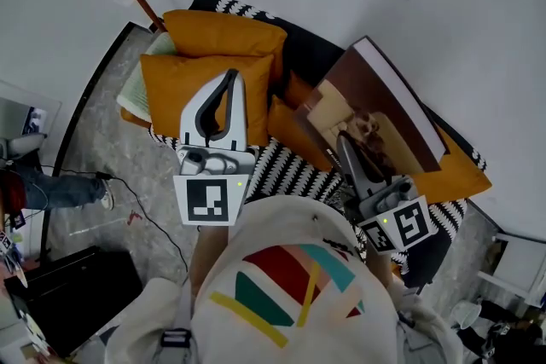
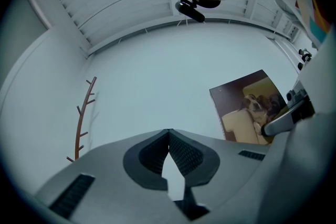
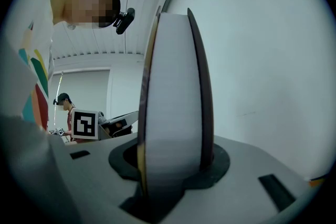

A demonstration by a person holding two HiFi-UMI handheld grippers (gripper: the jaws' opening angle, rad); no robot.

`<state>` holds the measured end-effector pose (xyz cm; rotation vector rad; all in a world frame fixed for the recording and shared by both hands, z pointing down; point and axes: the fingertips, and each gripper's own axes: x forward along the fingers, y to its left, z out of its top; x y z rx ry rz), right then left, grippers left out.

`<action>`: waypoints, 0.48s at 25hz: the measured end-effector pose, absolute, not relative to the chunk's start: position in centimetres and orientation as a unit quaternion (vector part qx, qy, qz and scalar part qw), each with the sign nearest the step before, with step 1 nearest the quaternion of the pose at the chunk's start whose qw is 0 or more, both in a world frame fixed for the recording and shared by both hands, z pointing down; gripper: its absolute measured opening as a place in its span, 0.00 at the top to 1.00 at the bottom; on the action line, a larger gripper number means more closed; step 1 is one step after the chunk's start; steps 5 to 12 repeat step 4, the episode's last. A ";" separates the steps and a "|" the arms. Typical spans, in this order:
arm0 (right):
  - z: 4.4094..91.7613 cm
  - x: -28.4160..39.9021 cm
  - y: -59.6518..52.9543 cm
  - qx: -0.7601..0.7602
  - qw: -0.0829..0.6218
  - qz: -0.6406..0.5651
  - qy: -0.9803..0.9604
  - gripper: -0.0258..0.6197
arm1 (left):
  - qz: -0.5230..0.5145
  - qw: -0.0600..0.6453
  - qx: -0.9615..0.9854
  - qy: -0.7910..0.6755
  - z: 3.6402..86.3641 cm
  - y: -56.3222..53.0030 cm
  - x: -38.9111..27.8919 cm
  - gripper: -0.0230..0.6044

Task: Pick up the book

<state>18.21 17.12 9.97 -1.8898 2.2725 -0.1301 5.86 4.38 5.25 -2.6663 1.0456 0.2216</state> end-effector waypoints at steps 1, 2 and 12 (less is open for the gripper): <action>10.1 18.3 17.1 -0.638 0.091 -0.045 0.763 0.71 | 0.078 0.135 -0.920 0.361 5.2 4.3 5.7 0.95; 10.2 18.4 17.2 -0.640 0.090 -0.045 0.762 0.71 | 0.081 0.136 -0.919 0.361 5.2 4.2 5.6 0.95; 10.4 18.5 17.2 -0.644 0.090 -0.047 0.759 0.71 | 0.086 0.138 -0.918 0.361 5.1 4.0 5.3 0.95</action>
